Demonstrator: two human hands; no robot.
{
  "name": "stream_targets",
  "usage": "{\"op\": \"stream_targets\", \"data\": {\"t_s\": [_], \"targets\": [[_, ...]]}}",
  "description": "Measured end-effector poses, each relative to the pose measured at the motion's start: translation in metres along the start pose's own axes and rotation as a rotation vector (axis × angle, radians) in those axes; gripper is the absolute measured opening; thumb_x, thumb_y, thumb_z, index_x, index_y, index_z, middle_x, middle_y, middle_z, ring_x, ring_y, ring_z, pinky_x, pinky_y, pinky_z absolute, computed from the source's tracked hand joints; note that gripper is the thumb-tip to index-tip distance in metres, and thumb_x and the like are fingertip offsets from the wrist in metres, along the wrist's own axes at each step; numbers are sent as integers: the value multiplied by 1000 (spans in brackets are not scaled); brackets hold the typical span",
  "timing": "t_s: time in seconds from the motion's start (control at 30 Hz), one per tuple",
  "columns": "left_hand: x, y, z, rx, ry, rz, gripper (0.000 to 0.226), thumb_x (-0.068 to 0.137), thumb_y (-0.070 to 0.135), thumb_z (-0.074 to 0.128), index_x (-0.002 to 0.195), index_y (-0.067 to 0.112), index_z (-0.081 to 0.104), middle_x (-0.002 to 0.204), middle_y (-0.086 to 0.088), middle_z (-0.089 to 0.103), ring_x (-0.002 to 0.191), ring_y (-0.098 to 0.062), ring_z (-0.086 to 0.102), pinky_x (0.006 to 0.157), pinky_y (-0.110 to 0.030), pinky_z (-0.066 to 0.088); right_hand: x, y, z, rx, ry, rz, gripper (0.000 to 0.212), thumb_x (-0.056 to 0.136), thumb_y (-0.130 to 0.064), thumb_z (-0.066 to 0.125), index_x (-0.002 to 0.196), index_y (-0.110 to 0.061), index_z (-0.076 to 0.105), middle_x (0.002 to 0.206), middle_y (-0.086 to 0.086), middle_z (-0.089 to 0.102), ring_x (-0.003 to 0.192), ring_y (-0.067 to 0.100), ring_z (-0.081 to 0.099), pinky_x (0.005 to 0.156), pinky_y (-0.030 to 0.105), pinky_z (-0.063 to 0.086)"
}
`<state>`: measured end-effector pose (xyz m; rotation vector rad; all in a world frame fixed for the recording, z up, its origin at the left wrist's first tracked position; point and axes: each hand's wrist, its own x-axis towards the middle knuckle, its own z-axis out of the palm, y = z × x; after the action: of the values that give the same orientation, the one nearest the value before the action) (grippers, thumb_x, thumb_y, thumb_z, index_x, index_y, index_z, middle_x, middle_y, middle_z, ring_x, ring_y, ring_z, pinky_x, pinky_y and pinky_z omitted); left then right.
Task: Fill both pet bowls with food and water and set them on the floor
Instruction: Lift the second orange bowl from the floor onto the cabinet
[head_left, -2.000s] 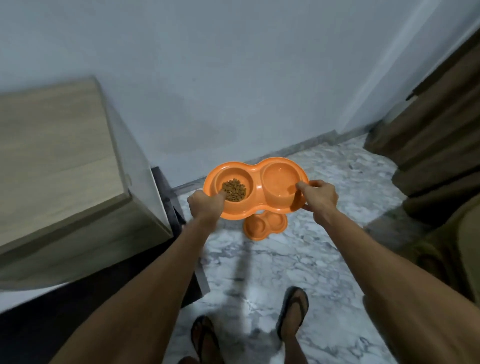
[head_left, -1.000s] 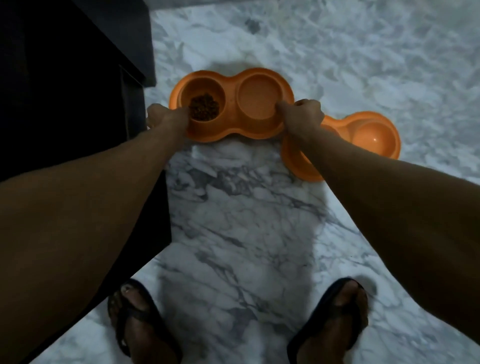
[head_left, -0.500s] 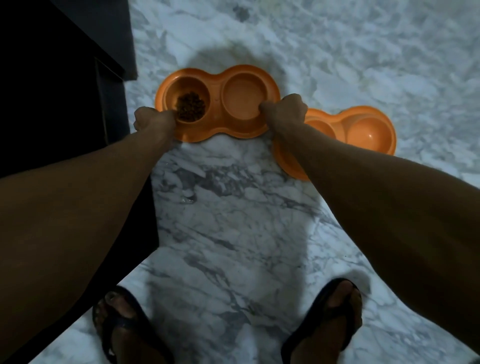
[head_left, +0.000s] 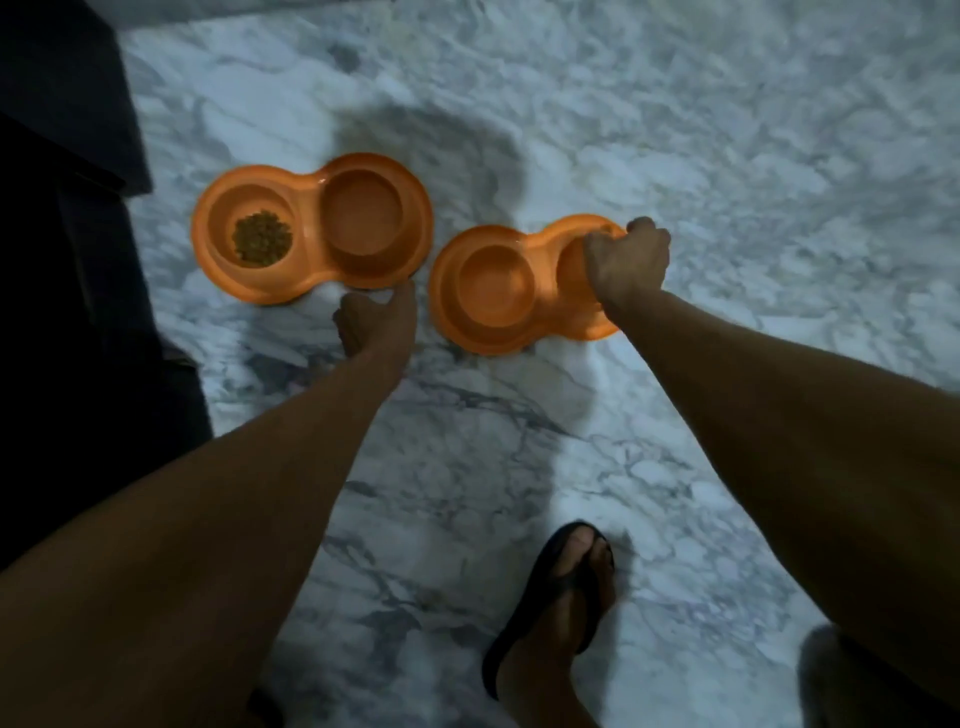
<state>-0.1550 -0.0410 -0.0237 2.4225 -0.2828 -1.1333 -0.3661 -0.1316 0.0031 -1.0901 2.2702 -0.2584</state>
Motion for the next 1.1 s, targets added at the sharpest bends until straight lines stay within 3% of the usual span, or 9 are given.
{"op": "stream_targets", "data": {"t_s": [0.1, 0.2, 0.33, 0.5, 0.6, 0.7, 0.87, 1.03, 1.1], "targets": [[-26, 2, 35, 44, -217, -47, 96, 80, 61, 65, 148, 2, 31, 150, -17, 38, 136, -33, 41, 108, -46, 41, 16, 33, -12, -29, -59, 149, 57, 87, -28, 60, 136, -5, 44, 142, 16, 40, 126, 37, 48, 104, 43, 44], [-30, 2, 62, 73, -240, -40, 99, 82, 52, 70, 152, 5, 18, 157, -16, 26, 139, -34, 36, 107, -47, 41, 22, 58, -13, 43, -155, 198, 61, 82, -31, 70, 131, -4, 48, 133, 15, 52, 118, 33, 56, 97, 45, 51], [-25, -5, 71, 122, -138, -16, 71, 87, 30, 67, 144, 3, 34, 147, -18, 37, 126, -35, 48, 95, -43, 50, 23, 77, -7, 72, -180, 165, 41, 80, -29, 75, 109, -4, 61, 99, 11, 62, 104, 30, 63, 91, 44, 55], [-52, 0, 45, 94, -67, -29, 59, 81, 25, 66, 133, 1, 49, 135, -19, 51, 115, -35, 56, 78, -34, 45, -1, 71, -32, 128, -189, 204, 41, 81, -30, 75, 111, -5, 60, 98, 9, 61, 99, 27, 63, 86, 41, 57], [-88, 17, 10, 61, -48, -27, 57, 75, 29, 67, 122, -2, 58, 123, -19, 61, 104, -35, 62, 73, -34, 48, -30, 54, -72, 149, -183, 212, 48, 81, -31, 76, 116, -4, 58, 106, 13, 63, 103, 30, 62, 89, 44, 55], [-142, 49, -41, 8, -42, -24, 28, 78, 22, 69, 96, 1, 62, 97, -13, 64, 87, -30, 62, 68, -32, 45, -70, 21, -129, 186, -181, 216, 52, 81, -32, 76, 121, -5, 56, 116, 15, 62, 106, 31, 61, 90, 43, 54], [-261, 113, -149, -123, 37, -49, 12, 79, 12, 70, 82, 3, 62, 83, -11, 63, 81, -26, 58, 69, -32, 43, -160, -52, -246, 247, -187, 235, 63, 79, -35, 78, 132, -10, 53, 122, 15, 62, 109, 34, 61, 91, 44, 54], [-363, 169, -260, -210, 97, -57, 42, 76, 19, 74, 112, 1, 63, 108, -17, 66, 99, -33, 65, 82, -38, 55, -252, -123, -361, 302, -207, 198, 61, 77, -31, 73, 132, -13, 53, 118, 14, 61, 102, 32, 62, 90, 48, 55], [-395, 186, -301, -210, 99, -20, 51, 77, 22, 71, 122, 2, 58, 107, -14, 60, 94, -32, 63, 82, -39, 55, -287, -145, -396, 335, -204, 167, 59, 78, -30, 72, 131, -12, 54, 115, 15, 62, 98, 31, 62, 86, 45, 55]]}}
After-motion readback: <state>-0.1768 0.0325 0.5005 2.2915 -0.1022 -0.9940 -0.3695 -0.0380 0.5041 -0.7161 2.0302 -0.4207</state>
